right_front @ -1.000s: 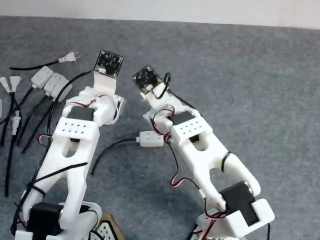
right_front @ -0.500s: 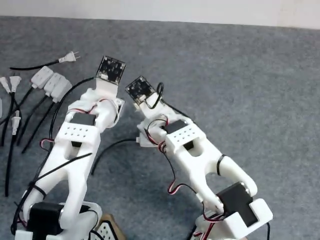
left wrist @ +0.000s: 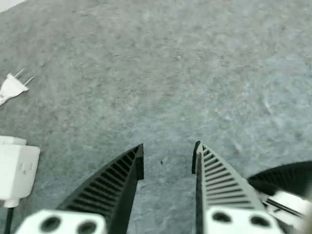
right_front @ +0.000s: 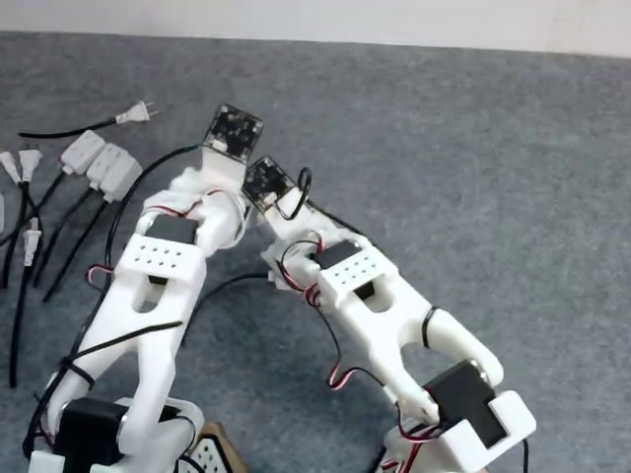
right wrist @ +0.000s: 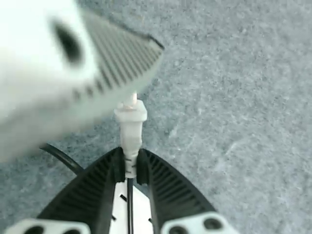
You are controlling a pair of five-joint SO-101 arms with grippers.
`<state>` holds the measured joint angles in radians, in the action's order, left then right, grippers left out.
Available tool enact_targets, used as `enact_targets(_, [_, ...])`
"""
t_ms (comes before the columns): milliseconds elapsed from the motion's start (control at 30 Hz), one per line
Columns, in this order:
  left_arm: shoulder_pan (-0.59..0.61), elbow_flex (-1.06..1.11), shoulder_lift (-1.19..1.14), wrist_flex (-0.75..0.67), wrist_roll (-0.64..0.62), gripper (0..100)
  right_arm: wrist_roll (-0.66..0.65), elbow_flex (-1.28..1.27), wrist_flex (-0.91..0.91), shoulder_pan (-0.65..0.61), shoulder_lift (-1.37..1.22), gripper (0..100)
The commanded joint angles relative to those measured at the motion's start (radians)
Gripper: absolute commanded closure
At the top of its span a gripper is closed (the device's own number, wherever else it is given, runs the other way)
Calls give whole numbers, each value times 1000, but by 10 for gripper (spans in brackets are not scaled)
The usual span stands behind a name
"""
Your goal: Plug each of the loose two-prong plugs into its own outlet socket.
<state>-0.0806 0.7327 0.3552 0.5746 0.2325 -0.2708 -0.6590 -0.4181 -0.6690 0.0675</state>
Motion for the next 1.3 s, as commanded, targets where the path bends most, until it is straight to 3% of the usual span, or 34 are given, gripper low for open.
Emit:
enact_targets(0, [-31, -41, 5, 15, -11, 815, 25, 8, 2, -22, 22, 991])
enact_targets(300, [-2, -35, -1, 17, -5, 815, 29, 48, -44, -42, 31, 991])
enact_targets(700, [10, 22, -1, 15, -5, 815, 29, 64, -151, -27, 229, 991])
enact_targets(1133, [10, 24, 8, 57, -5, 815, 60, 51, -50, -24, 226, 991])
enact_targets(1267, [8, 16, 7, 86, -6, 815, 129, 51, -47, -12, 226, 991])
